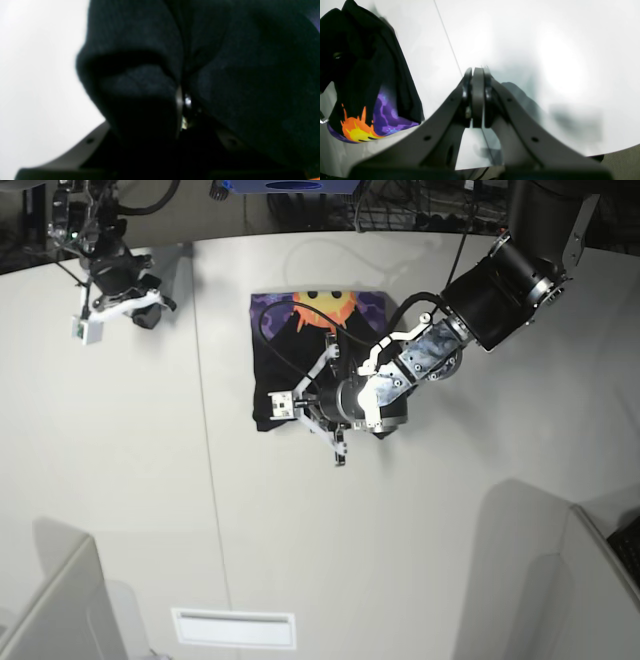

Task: Fold the T-shirt properly
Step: 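Smooth the flipped shirt flat with the left gripper and release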

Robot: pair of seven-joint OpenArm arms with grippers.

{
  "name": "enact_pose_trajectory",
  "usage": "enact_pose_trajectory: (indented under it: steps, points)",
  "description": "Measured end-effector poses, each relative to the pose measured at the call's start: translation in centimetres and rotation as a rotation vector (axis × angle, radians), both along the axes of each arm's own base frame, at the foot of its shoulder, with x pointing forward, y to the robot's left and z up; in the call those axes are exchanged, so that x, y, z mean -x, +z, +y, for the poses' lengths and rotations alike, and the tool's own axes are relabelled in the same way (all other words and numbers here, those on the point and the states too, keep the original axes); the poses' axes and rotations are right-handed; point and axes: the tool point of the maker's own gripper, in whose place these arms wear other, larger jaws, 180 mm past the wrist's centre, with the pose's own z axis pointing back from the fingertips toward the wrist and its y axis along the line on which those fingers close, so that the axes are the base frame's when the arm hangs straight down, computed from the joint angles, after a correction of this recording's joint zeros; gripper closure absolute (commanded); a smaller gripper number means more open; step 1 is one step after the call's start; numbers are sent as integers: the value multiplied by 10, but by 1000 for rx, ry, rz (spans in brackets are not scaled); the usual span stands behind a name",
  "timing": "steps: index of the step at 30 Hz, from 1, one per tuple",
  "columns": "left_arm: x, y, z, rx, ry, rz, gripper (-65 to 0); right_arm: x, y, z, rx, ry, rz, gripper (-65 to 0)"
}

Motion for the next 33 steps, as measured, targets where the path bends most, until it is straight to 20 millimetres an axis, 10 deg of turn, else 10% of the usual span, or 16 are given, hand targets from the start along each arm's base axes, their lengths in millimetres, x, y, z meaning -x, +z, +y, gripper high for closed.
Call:
enact_pose_trajectory:
  steps: [6,18,33]
  points:
    - [-2,3,-4,-6,-10,1,0,0,0,0,0,0,0,0]
    - [-15,13,-6,-2,-13,-23,-467,2,-1,3,-5,6,6,0]
    - [-86,103,-4,223,190,-176,-477,2,-2,4,-10,5,9,0]
